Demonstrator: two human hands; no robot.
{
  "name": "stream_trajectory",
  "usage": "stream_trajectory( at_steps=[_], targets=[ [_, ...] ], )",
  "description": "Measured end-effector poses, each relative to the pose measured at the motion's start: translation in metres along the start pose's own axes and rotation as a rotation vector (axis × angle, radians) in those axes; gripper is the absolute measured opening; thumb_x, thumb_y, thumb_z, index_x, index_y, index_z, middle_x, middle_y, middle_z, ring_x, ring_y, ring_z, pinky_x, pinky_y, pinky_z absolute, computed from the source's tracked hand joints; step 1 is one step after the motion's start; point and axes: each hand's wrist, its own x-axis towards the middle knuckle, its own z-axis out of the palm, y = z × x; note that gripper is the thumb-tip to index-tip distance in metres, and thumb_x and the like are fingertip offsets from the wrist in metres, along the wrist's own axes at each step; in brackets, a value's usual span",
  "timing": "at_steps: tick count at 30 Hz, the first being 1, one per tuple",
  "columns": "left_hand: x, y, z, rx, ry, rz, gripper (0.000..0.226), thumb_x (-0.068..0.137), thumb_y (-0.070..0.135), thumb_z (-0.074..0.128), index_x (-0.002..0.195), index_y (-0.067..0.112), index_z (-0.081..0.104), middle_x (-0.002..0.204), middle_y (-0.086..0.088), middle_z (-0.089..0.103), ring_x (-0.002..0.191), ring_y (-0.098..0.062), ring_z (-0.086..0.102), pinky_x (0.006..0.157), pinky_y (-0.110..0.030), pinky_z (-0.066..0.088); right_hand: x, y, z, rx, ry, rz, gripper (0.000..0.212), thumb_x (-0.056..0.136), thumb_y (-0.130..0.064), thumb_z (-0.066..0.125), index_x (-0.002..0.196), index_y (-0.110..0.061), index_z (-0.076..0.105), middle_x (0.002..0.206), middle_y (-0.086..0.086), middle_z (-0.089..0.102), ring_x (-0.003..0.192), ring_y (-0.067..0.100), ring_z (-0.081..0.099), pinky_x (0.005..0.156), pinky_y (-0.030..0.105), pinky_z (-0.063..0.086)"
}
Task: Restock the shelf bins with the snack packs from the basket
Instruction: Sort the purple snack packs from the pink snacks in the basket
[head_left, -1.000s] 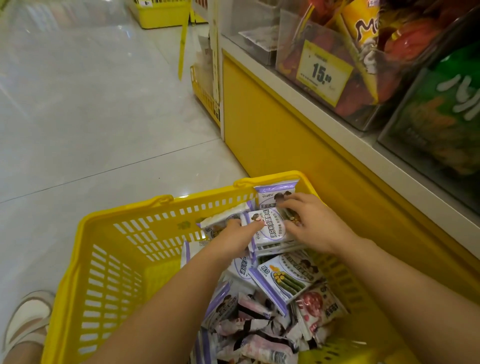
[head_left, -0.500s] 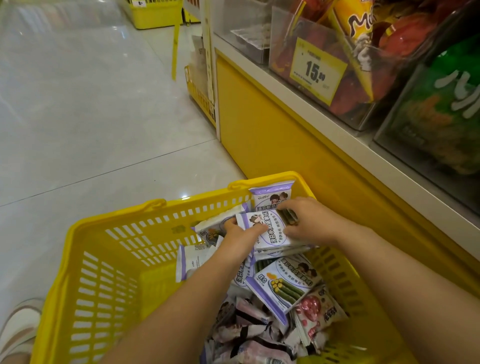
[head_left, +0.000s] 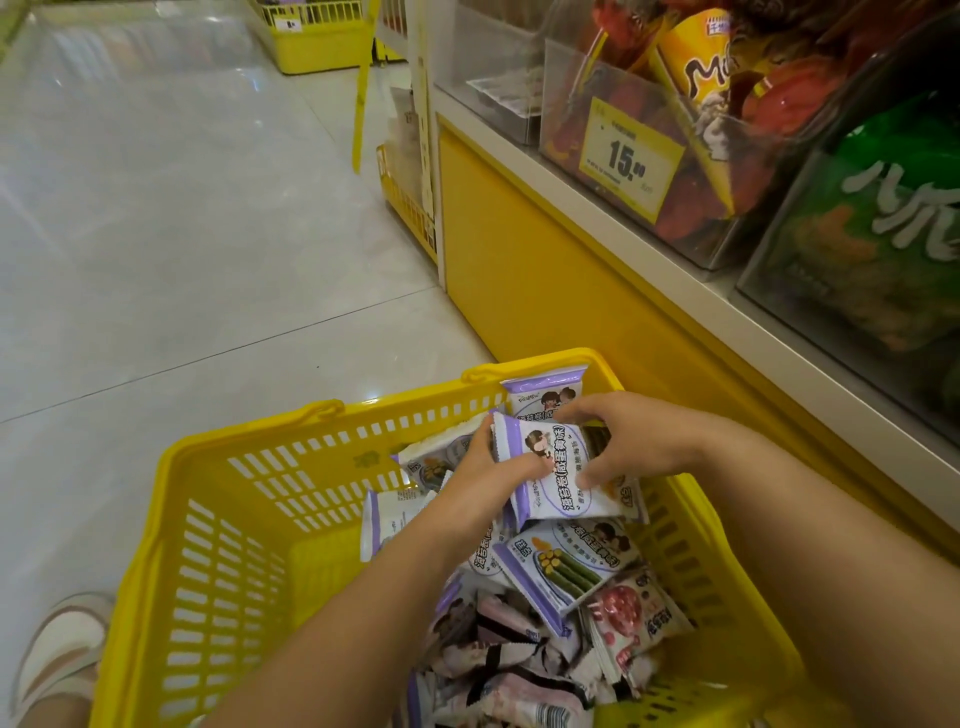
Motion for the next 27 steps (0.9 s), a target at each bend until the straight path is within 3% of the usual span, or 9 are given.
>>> stream_trajectory(
  at_steps=[4, 7, 10, 12, 15, 18, 21, 25, 27],
  targets=[
    [-0.03, 0.026, -0.024, 0.046, -0.115, 0.026, 0.073, 0.072, 0.005, 0.072, 0.137, 0.011, 0.039, 0.117, -0.021, 0.066, 0.101, -0.041, 0.066, 0.088, -0.058, 0.051, -0.008, -0.018, -0.008, 0.025, -0.098, -0.067, 0.094, 0.066, -0.043, 0.084, 0.144, -0.031, 0.035, 0.144, -0.013, 0.04, 0.127, 0.007, 0.042, 0.098, 0.02, 0.034],
    [-0.063, 0.043, -0.051, 0.115, -0.174, 0.045, 0.08, 0.061, 0.008, 0.076, 0.134, 0.006, 0.042, 0.117, -0.021, 0.066, 0.1, -0.035, 0.068, 0.075, -0.041, 0.056, -0.013, -0.044, 0.001, 0.154, -0.224, -0.17, 0.072, 0.063, -0.045, 0.085, 0.126, -0.041, 0.051, 0.129, -0.024, 0.055, 0.122, 0.002, 0.05, 0.103, 0.023, 0.041],
    [-0.097, 0.054, -0.079, 0.231, -0.1, 0.055, 0.088, 0.062, 0.007, 0.071, 0.142, 0.018, 0.035, 0.122, -0.01, 0.064, 0.102, -0.022, 0.068, 0.074, -0.033, 0.055, -0.012, -0.075, 0.021, 0.177, -0.279, -0.264, 0.066, 0.062, -0.049, 0.085, 0.12, -0.037, 0.057, 0.114, -0.02, 0.066, 0.106, 0.003, 0.062, 0.097, 0.032, 0.047],
    [-0.118, 0.063, -0.096, 0.309, -0.042, 0.073, 0.095, 0.062, 0.009, 0.069, 0.144, 0.031, 0.028, 0.125, -0.001, 0.06, 0.103, -0.014, 0.067, 0.079, -0.03, 0.056, -0.007, -0.096, 0.036, 0.237, -0.256, -0.311, 0.059, 0.064, -0.041, 0.086, 0.115, -0.031, 0.058, 0.107, -0.013, 0.07, 0.096, 0.005, 0.067, 0.089, 0.032, 0.053],
    [-0.142, 0.082, -0.121, 0.506, 0.039, 0.118, 0.101, 0.06, 0.015, 0.07, 0.148, 0.032, 0.024, 0.127, 0.002, 0.058, 0.099, -0.006, 0.065, 0.083, -0.025, 0.055, 0.004, -0.127, 0.058, 0.26, -0.143, -0.368, 0.065, 0.061, -0.04, 0.088, 0.113, -0.026, 0.053, 0.104, -0.01, 0.068, 0.09, 0.006, 0.068, 0.082, 0.032, 0.056],
    [-0.151, 0.093, -0.145, 0.697, 0.09, 0.126, 0.102, 0.06, 0.023, 0.071, 0.149, 0.032, 0.022, 0.133, 0.001, 0.053, 0.109, -0.013, 0.062, 0.091, -0.033, 0.054, 0.018, -0.148, 0.079, 0.306, -0.017, -0.398, 0.073, 0.056, -0.041, 0.089, 0.115, -0.026, 0.049, 0.104, -0.009, 0.065, 0.089, 0.007, 0.066, 0.078, 0.037, 0.057],
    [-0.151, 0.084, -0.164, 0.937, 0.125, 0.124, 0.1, 0.071, 0.025, 0.081, 0.15, 0.029, 0.02, 0.143, 0.003, 0.045, 0.121, -0.013, 0.053, 0.098, -0.029, 0.048, 0.035, -0.154, 0.108, 0.306, 0.081, -0.427, 0.077, 0.056, -0.042, 0.088, 0.117, -0.027, 0.044, 0.108, -0.009, 0.061, 0.096, 0.013, 0.063, 0.081, 0.043, 0.053],
    [-0.151, 0.053, -0.19, 1.104, 0.154, 0.2, 0.085, 0.08, 0.029, 0.075, 0.149, 0.025, 0.026, 0.146, 0.003, 0.043, 0.129, -0.013, 0.046, 0.104, -0.029, 0.041, 0.061, -0.151, 0.152, 0.326, 0.042, -0.43, 0.073, 0.062, -0.042, 0.085, 0.117, -0.031, 0.039, 0.107, -0.007, 0.057, 0.092, 0.013, 0.061, 0.078, 0.042, 0.053],
    [-0.146, 0.038, -0.2, 1.342, 0.177, 0.246, 0.082, 0.082, 0.038, 0.069, 0.15, 0.026, 0.025, 0.146, 0.003, 0.044, 0.13, -0.018, 0.046, 0.106, -0.033, 0.037, 0.072, -0.149, 0.172, 0.376, 0.002, -0.424, 0.071, 0.062, -0.04, 0.085, 0.115, -0.033, 0.038, 0.105, -0.007, 0.057, 0.088, 0.01, 0.062, 0.074, 0.041, 0.055]
  ],
)
